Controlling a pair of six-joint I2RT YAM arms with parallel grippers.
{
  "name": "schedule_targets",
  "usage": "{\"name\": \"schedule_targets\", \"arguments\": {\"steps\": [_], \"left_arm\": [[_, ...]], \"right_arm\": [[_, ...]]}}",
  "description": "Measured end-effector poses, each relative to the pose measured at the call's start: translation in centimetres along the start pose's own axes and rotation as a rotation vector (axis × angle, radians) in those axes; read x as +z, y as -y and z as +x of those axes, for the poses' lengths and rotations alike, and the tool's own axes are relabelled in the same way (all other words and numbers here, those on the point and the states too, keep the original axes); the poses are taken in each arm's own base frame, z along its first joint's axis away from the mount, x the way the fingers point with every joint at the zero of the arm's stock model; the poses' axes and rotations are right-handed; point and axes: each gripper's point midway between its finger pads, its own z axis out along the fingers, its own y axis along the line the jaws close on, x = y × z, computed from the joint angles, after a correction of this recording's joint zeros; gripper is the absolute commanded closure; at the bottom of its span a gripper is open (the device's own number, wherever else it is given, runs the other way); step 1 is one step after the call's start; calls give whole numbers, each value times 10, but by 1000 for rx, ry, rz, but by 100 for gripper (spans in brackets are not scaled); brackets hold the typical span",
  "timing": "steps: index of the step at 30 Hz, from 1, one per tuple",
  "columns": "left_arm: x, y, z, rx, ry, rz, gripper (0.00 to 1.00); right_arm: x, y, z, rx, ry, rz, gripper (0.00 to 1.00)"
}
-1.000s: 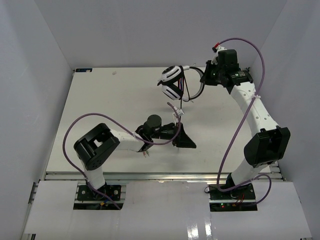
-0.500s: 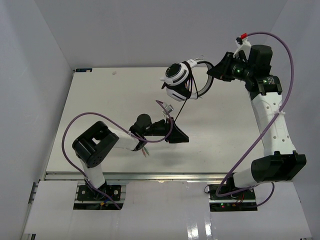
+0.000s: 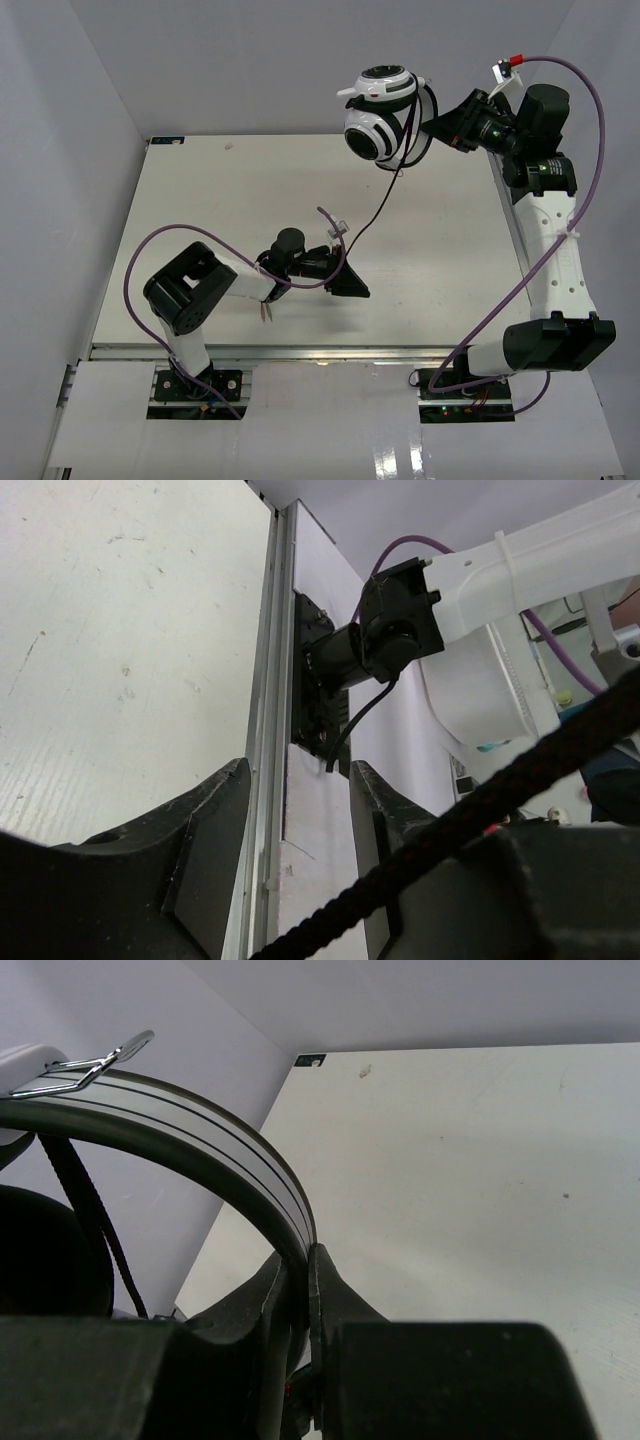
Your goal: Wrap the headphones
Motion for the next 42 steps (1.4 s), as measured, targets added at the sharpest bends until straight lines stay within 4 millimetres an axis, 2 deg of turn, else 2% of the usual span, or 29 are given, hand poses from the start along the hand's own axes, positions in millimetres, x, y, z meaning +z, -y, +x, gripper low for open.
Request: {"name": "schedule_targets", "arguments": {"steps": [4,12,15,19,22,27,30,33,38,42], "left_arm": [[-1,-7,3,17,-22,-22,43],[-18,-27,2,54,-17,-94,46],[-24,-28,-6,137,-8,-131,56],[-30,-21,-20,253,7,-174,61],[-35,-25,-24,307,5,-216,77],[-48,-32,-26,375,-18,-296,98],[-57,-30,-33,427,-14,-326,100],[-71,-33,-40,448,-10,-361,100],[-106,-49,-60,411,25,-438,100],[-133,-54,-91,391,73,-487,100]], "right_arm": [[-6,3,-6,13,8,-3,92],[-28,4,-39,4,83,2,92],[-31,0,-42,-7,83,-19,92],[-32,-4,-41,-13,70,-44,92],[-34,-7,-41,-21,68,-58,92],[-37,-9,-44,-37,73,-68,92],[-39,-11,-43,-73,67,-81,92],[-48,-19,-34,-178,72,-117,92],[-79,-49,8,-420,49,-225,92],[-96,-64,38,-713,37,-288,92]]}}
